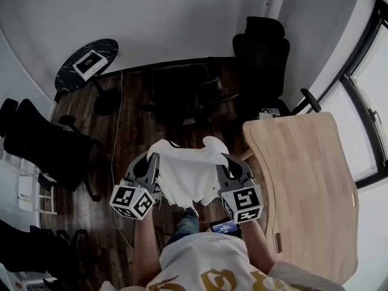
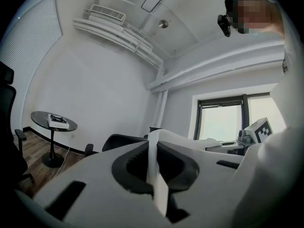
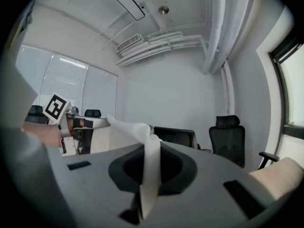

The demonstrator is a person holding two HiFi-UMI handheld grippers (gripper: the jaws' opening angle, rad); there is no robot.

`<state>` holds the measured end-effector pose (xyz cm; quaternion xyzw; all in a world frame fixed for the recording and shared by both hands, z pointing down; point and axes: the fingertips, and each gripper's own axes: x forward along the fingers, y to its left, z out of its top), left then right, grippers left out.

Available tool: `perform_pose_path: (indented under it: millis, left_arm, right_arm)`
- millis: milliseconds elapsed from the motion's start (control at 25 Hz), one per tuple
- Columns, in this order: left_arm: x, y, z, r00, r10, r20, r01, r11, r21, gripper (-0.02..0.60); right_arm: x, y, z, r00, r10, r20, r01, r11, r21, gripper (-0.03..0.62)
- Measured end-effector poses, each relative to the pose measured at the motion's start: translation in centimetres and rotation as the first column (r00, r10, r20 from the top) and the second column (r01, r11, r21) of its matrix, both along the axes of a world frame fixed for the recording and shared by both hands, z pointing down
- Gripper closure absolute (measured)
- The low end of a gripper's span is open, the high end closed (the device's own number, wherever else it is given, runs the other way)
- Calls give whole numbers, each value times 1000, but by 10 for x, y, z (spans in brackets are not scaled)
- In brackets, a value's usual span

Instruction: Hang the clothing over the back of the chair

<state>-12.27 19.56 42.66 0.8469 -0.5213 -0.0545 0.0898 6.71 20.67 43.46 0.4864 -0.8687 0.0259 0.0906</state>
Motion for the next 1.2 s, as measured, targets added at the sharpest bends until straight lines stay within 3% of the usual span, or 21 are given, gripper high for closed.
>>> perform_pose_path:
  millis: [280, 520, 1200]
  left_arm:
    - [-14, -119, 4, 996, 67, -60, -68, 998, -19, 557]
    - [-19, -196, 2, 988, 137, -69, -138, 990, -10, 557]
    - [-9, -265, -36, 970, 227, -90, -219, 972, 86, 557]
  right_arm:
    - [-15, -107, 1, 998, 59, -39, -60, 998, -16, 573]
    - [-21, -171, 3, 990, 130, -54, -132, 991, -25, 574]
    - [-21, -218, -31, 984, 173, -27, -172, 984, 52, 574]
